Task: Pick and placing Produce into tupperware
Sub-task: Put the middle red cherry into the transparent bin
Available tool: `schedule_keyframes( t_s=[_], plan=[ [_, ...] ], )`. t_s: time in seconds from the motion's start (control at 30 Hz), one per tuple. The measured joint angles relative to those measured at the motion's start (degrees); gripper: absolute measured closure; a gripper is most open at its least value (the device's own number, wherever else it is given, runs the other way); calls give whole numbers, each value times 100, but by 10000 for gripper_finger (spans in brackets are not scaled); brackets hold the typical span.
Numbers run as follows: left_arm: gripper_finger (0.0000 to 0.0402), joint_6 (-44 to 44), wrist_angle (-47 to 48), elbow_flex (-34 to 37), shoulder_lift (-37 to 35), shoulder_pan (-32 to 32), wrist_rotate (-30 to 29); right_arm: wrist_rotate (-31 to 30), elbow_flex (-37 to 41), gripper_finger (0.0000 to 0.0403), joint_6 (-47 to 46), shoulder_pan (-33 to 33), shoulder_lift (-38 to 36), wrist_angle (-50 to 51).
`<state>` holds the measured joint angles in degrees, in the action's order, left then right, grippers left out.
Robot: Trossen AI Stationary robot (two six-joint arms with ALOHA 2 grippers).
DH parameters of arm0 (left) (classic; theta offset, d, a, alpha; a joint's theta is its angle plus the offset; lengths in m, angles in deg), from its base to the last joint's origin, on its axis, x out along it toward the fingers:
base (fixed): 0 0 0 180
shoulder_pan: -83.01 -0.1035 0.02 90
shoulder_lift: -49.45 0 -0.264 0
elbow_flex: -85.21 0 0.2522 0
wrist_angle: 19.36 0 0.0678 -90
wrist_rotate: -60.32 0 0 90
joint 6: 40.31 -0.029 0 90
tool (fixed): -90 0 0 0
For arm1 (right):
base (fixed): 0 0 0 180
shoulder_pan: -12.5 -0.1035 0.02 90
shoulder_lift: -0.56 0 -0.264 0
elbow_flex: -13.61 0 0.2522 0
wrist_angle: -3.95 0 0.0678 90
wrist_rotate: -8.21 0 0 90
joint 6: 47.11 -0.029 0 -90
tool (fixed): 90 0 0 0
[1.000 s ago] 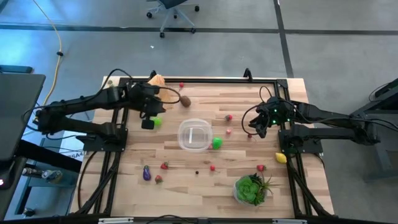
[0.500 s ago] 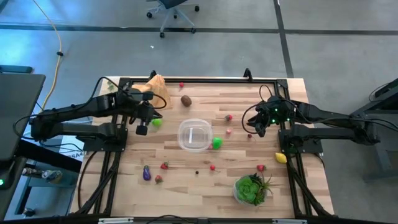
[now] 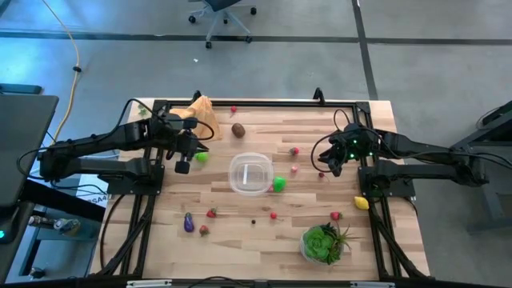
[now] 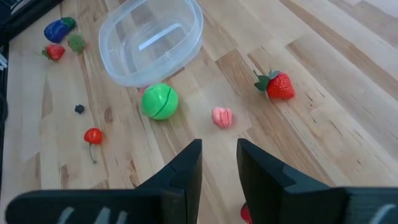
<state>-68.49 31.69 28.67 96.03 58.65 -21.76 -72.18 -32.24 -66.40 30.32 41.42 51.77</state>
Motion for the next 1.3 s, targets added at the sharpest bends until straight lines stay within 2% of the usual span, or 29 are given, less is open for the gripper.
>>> schedule_keyframes(
  t_s=[0.43, 0.87, 1.0, 1.3],
  plan=[
    [392, -2, 5, 0, 2, 0, 0, -185, 0, 311, -14, 0, 0, -67],
    [392, -2, 7, 0, 2, 0, 0, -350, 0, 309, -921, 7, 0, 45],
    [392, -2, 7, 0, 2, 0, 0, -528, 0, 291, -897, 7, 0, 321],
    [392, -2, 7, 0, 2, 0, -1, -669, 0, 220, -1157, 7, 2, 1064]
  ],
)
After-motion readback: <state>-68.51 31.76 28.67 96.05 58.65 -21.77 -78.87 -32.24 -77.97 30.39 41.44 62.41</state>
